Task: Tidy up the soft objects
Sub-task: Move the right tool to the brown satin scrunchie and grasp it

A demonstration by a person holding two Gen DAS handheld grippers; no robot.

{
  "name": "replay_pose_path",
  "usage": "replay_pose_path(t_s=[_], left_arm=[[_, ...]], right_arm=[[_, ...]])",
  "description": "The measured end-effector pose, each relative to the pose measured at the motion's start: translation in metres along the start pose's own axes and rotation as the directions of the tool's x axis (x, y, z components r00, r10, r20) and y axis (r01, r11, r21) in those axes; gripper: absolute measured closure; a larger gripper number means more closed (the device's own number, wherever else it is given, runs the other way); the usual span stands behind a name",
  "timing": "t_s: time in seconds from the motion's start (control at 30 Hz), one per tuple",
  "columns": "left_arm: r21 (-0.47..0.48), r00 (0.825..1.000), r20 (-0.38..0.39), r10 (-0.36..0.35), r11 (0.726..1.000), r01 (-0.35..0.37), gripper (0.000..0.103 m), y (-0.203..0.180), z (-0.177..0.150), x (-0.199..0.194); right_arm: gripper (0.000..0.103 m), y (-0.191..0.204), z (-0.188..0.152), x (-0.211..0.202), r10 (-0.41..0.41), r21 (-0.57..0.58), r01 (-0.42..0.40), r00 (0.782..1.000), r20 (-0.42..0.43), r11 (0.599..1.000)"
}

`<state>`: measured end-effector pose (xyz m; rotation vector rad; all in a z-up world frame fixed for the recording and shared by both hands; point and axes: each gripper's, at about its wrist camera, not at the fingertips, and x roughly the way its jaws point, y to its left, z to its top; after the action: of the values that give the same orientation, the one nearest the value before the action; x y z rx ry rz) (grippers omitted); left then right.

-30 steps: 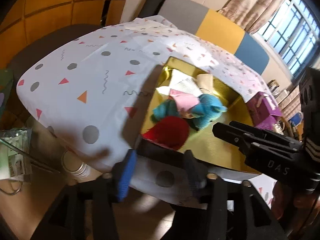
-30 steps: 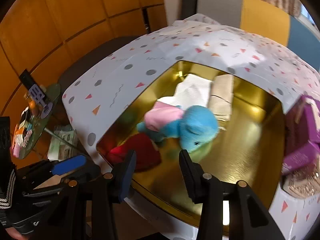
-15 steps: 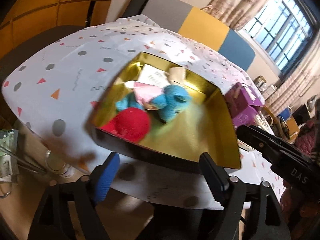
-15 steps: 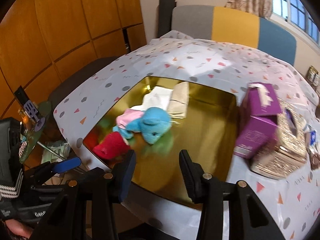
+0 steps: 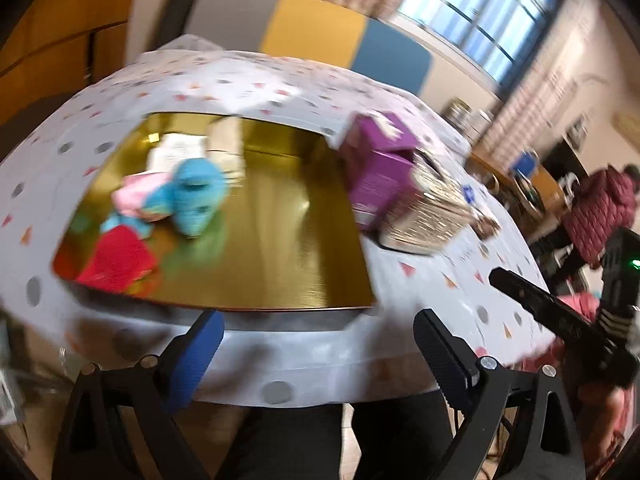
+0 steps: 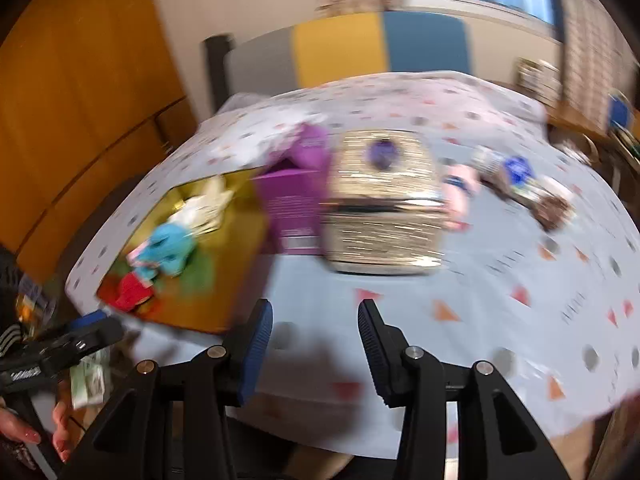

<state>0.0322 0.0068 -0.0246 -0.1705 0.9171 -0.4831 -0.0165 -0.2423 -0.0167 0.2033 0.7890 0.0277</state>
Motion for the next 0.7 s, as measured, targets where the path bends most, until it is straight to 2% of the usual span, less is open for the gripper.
replay_pose_path(t_s=[0.13,0.37,0.57,0.7], left_arm=[[0.083,0.998,-0.045,-0.037,0.996,0.040,0.006,-0.038,0.000,0.017],[0.203,0.991,-0.109,-0.083,0.974,0.104,0.006,-0.097,-0.003,0.043],[0.220,0.989,-0.114,-0.096,0.968,0.119,0.006,-0.121,0.006,0.060],[0.226,0.989,-0.110,-0.101,0.966,0.124,0.006,-0.130,0.013,0.067]], right_arm=[[0.058,-0.056,-0.010,-0.004,-0.089,0.094,0.088,0.996,0.001,0.992],[0.058,-0.154,-0.014,0.012,-0.259,0.203,0.262,0.965,-0.042,0.944],[0.058,-0.220,0.016,0.018,-0.375,0.289,0.354,0.927,0.017,0.889],[0.058,-0.256,0.054,0.040,-0.429,0.311,0.398,0.903,0.034,0.863]])
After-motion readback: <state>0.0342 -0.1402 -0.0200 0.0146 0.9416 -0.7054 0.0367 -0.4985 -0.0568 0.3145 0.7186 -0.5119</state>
